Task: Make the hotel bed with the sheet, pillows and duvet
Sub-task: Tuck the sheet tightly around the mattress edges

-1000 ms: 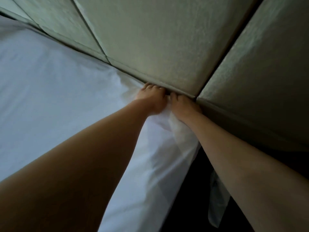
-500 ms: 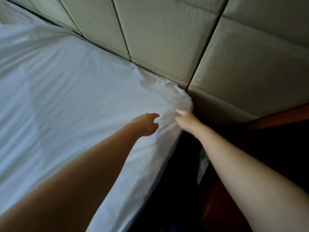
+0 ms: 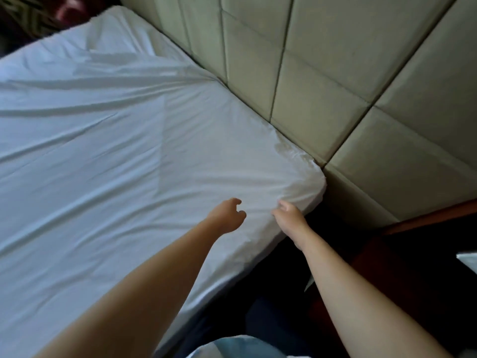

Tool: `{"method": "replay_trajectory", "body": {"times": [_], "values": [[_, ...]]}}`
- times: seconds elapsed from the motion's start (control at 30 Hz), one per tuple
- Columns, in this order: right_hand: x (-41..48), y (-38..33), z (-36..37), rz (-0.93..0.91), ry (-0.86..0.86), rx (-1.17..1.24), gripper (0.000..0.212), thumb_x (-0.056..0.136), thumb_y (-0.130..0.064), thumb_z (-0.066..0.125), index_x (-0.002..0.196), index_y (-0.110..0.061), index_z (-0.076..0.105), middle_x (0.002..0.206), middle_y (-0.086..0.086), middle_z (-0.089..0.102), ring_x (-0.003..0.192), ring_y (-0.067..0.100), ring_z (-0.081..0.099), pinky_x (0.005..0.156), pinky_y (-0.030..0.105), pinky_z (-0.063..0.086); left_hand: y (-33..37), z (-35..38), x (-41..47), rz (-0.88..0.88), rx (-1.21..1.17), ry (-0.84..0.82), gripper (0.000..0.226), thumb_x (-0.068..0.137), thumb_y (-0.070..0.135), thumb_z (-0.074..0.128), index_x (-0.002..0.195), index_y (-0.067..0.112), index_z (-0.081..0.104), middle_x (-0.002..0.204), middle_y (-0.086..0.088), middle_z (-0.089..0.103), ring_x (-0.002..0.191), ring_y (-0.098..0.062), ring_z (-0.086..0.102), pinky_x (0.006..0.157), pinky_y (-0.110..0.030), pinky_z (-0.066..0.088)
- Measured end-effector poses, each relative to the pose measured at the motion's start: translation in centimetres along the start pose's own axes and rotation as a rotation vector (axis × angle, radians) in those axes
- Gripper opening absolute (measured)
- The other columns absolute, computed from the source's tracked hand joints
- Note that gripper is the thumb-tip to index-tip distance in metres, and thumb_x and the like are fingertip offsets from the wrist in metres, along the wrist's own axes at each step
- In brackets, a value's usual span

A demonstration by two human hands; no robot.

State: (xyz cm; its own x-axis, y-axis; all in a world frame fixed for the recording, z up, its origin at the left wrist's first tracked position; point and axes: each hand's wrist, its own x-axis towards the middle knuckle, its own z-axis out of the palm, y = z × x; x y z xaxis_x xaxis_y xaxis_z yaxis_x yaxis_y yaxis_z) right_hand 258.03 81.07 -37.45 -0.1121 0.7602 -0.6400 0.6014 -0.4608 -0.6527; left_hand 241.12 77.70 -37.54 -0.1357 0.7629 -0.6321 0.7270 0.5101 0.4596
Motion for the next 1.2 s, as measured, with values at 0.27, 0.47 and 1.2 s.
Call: {"method": "replay_trajectory", "body": {"times": [0.27, 0.47, 1.2], "values": [[-5.2, -1.9, 3.1, -0.2, -0.214, -0.229, 0.054, 0.094, -0.018, 0.049, 0.146, -0.008, 0.039, 0.151, 0.008, 0.04, 0.138, 0.023, 0.038, 0.108, 0.029, 0.031, -5.0, 1.8, -10.2, -0.28, -0.38, 0.221, 0.053, 0.096, 0.027, 0.046, 0.146, 0.013, 0.034, 0.148, -0.01, 0.041, 0.132, -0.027, 0.043, 0.11, -0.037, 0.035], [-10.4, -1.7, 5.6, -0.314, -0.385, -0.322, 0.054, 0.095, -0.018, 0.051, 0.146, -0.007, 0.038, 0.149, 0.01, 0.041, 0.135, 0.025, 0.041, 0.104, 0.03, 0.034, -6.8, 5.3, -18.8, -0.427, -0.557, 0.399, 0.056, 0.096, 0.029, 0.047, 0.147, 0.013, 0.032, 0.148, -0.01, 0.04, 0.131, -0.026, 0.044, 0.107, -0.037, 0.038], [-28.0, -2.1, 21.4, -0.582, -0.735, -0.595, 0.058, 0.093, -0.02, 0.052, 0.148, -0.007, 0.035, 0.152, 0.007, 0.038, 0.137, 0.024, 0.038, 0.104, 0.031, 0.033, -18.8, 10.6, -38.9, -0.679, -0.927, 0.772, 0.058, 0.093, 0.028, 0.048, 0.147, 0.014, 0.032, 0.147, -0.009, 0.04, 0.131, -0.023, 0.044, 0.106, -0.033, 0.037]]}}
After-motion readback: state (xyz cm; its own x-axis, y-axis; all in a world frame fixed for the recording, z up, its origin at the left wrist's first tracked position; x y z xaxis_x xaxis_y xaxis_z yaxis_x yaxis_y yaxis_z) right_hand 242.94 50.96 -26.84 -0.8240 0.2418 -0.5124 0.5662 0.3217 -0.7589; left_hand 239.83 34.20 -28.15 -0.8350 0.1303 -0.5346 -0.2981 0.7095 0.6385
